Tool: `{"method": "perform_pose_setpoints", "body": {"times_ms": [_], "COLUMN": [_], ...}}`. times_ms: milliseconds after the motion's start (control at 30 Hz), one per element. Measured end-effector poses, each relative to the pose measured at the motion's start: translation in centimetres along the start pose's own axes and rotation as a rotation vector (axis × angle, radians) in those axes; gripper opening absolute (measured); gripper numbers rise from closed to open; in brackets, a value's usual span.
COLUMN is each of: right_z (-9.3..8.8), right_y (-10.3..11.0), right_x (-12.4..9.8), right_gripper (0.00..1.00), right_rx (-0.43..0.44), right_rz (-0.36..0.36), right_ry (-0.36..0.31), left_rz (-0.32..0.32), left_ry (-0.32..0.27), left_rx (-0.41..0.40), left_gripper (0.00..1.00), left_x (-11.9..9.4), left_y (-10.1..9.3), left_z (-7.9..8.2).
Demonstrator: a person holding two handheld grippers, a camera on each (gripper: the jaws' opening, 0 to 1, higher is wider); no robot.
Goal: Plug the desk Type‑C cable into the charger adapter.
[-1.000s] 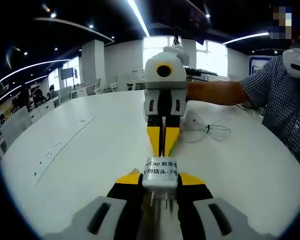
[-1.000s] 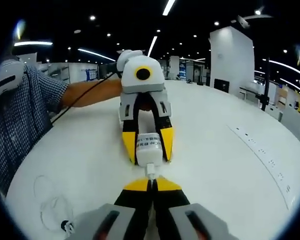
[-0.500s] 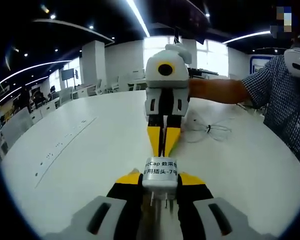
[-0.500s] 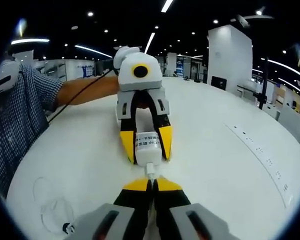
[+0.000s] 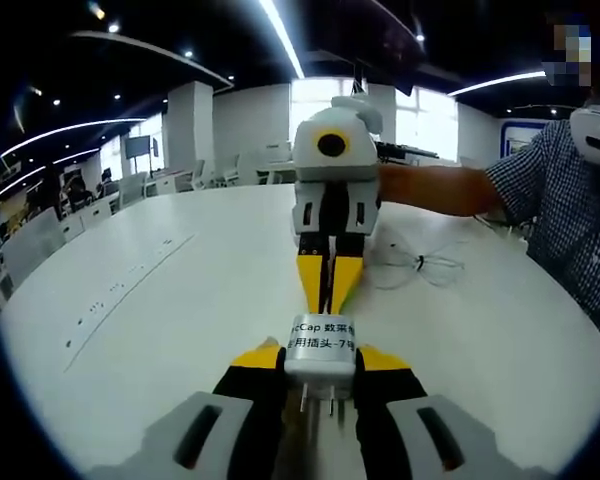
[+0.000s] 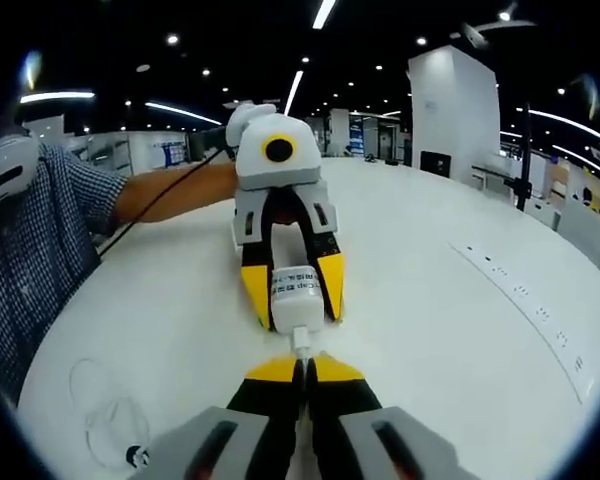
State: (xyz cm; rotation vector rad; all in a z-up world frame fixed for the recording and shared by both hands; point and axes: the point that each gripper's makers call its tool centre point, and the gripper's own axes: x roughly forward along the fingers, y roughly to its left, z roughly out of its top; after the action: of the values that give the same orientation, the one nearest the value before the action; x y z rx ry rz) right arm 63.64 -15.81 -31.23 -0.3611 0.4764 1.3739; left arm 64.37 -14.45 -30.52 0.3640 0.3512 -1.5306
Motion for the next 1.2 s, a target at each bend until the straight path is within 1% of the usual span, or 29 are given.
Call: {"method": "perform_pose_setpoints", "body": {"times_ms": [200,500,833,867,933,1033,1200], "right_z": [-0.02,0.01,0.00,-0.02,0.05,0.39,0.46], "right_y": [-0.02,-0.08,-0.16,-0.24,-0.25,-0.04,-0.13], "right_x": [-0.03,-0.08,-0.15,-0.18,-0.25,-0.37,-0.30], "right_gripper": [0.06,0.06,0.07,0.09,0.15,0.17,0.31], "right_rx": [0.005,0.005,-0.009,-0.002,0.014,0.022,0.015], "right_rz": [0.002,-0.001,0.000,-0.002,0.003,0.016,0.007], "right_ry": [-0.004,-0.005,-0.011,-0.011,-0.017,-0.036,-0.037], "left_rz": [0.000,0.000,0.001,0.000,0.002,0.003,0.002], "left_ry": [-0.003,-0.011,-0.020,-0.019,-0.019,-0.020,-0.020], "left_rx": [0.001,-0.020,-0.018,-0.019,-0.022,-0.027,-0.026], "left_gripper": [0.27,0.27,0.27,0.27,0.27,0.27,0.27], "left_x": [0.05,0.11,0.17,0.17,0.19,0.19,0.20], "left_y": [0.00,0.10,0.22,0.23,0.26,0.28,0.26], "left_z": [0.03,0.03,0.08,0.08,0.08,0.07,0.08]}}
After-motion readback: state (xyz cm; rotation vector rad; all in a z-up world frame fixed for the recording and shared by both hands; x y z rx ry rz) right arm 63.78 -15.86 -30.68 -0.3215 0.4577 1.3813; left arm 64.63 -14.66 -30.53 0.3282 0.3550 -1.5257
